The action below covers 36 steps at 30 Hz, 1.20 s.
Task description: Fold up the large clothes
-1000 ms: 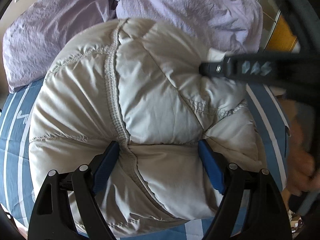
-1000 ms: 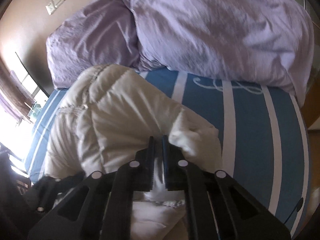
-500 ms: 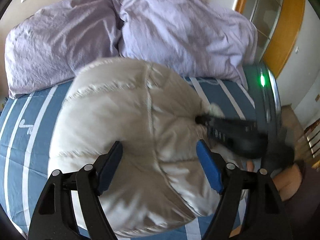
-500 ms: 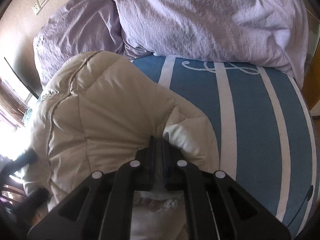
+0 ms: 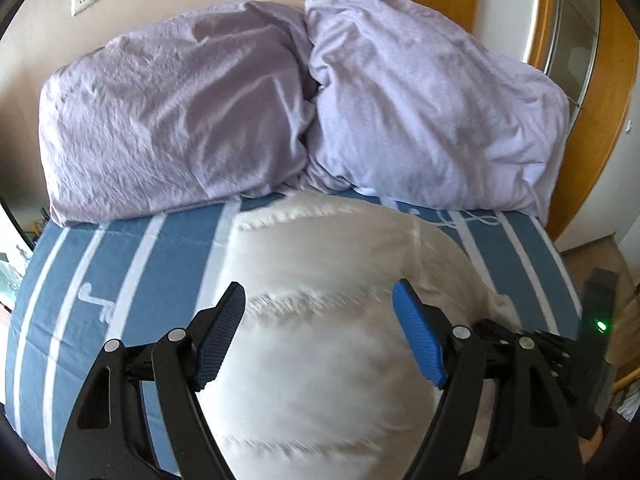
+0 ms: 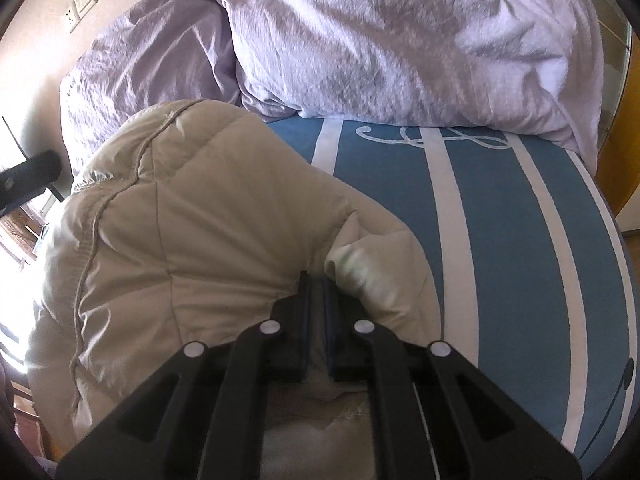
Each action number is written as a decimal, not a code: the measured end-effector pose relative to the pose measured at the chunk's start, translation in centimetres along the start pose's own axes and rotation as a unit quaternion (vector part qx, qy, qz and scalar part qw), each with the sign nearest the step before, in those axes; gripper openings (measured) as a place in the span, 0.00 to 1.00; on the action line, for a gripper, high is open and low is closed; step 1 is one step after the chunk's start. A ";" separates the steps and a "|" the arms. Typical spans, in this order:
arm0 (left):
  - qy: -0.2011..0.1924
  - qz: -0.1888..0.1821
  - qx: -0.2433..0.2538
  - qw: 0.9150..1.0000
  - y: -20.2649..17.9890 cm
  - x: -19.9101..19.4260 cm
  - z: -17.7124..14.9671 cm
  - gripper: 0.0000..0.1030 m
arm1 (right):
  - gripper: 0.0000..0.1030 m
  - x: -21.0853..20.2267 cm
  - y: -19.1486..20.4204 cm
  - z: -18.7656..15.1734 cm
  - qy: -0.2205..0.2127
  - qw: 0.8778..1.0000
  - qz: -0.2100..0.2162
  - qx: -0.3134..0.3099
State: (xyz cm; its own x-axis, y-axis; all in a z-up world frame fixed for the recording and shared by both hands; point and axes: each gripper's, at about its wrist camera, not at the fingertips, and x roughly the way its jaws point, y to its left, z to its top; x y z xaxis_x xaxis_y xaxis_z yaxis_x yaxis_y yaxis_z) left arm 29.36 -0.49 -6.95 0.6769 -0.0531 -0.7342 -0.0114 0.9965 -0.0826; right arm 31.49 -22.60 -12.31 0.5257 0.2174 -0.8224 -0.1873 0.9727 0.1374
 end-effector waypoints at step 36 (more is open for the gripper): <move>0.017 0.020 0.007 1.000 3.4 7.8 -1.9 0.84 | 0.05 0.6 1.2 -1.1 -0.062 0.997 -0.047 0.001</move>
State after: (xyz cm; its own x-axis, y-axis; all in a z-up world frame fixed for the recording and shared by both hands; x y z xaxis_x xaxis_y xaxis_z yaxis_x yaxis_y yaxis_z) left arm 33.21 2.37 -14.22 0.6514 -0.0154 -0.7586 -0.0267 0.9987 -0.0432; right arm 30.67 -21.40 -13.26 0.6388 0.1329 -0.7578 -0.1297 0.9895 0.0642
